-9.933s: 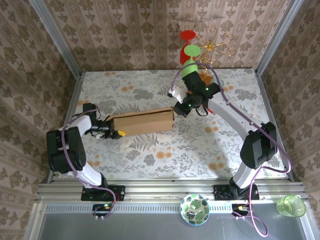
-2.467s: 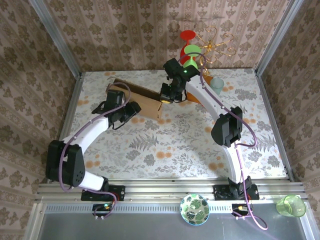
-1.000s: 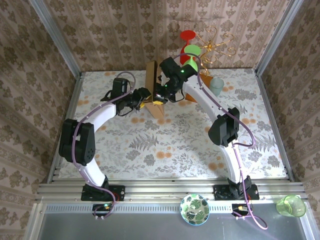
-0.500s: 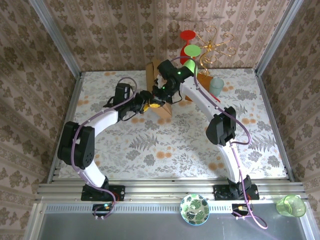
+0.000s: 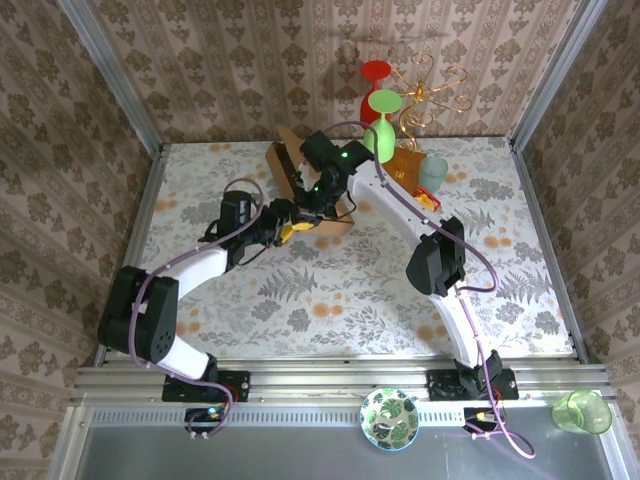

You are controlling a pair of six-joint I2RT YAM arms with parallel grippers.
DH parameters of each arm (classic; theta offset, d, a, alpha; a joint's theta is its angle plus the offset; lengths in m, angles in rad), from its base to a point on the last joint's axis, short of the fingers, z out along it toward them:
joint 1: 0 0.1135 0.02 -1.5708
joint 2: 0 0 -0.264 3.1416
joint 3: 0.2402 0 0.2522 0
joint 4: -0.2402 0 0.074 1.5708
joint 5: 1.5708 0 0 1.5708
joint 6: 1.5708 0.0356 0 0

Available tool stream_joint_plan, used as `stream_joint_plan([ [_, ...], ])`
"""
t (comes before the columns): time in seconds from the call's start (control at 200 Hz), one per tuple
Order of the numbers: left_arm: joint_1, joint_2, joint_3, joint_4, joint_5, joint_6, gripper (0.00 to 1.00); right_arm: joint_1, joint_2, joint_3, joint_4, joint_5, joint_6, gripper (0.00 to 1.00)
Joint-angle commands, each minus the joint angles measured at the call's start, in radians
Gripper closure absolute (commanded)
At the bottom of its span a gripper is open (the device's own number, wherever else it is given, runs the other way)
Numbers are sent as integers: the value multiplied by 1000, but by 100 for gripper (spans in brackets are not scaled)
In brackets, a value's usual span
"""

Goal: Fold the paper box

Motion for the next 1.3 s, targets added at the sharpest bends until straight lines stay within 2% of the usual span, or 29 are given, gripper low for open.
stream_joint_plan([
  [0.0,1,-92,-75,8,34,-29,37,56,-29,-97,-17,80,-49,100],
  [0.045,14,-150,-101,-61,33,-15,37,75,-45,-154,-2,108,-57,100],
  [0.095,34,-225,-112,-235,25,17,36,96,-69,-220,32,114,-58,100],
  [0.23,98,-411,-174,-552,20,64,41,142,-154,-354,133,123,-34,84],
  [0.32,160,-531,-186,-695,-10,85,43,152,-228,-421,218,124,12,72],
  [0.38,223,-551,-174,-693,0,94,39,148,-280,-465,273,131,45,67],
  [0.45,303,-489,-129,-651,41,132,36,137,-342,-532,351,145,90,64],
  [0.53,351,-349,-50,-528,89,189,32,117,-428,-664,484,189,177,58],
  [0.62,359,-135,106,-429,163,263,31,69,-524,-865,717,212,347,53],
  [0.655,351,-60,178,-445,191,311,31,53,-549,-920,789,226,408,51],
  [0.745,333,75,312,-511,182,421,30,18,-579,-1010,917,269,522,49],
  [1.03,286,293,329,-331,228,405,29,-87,-593,-1247,1268,246,780,42],
  [1.19,261,337,314,-256,198,391,29,-106,-606,-1353,1410,251,803,35],
  [1.29,254,344,282,-260,190,397,34,-125,-589,-1408,1505,255,810,31],
])
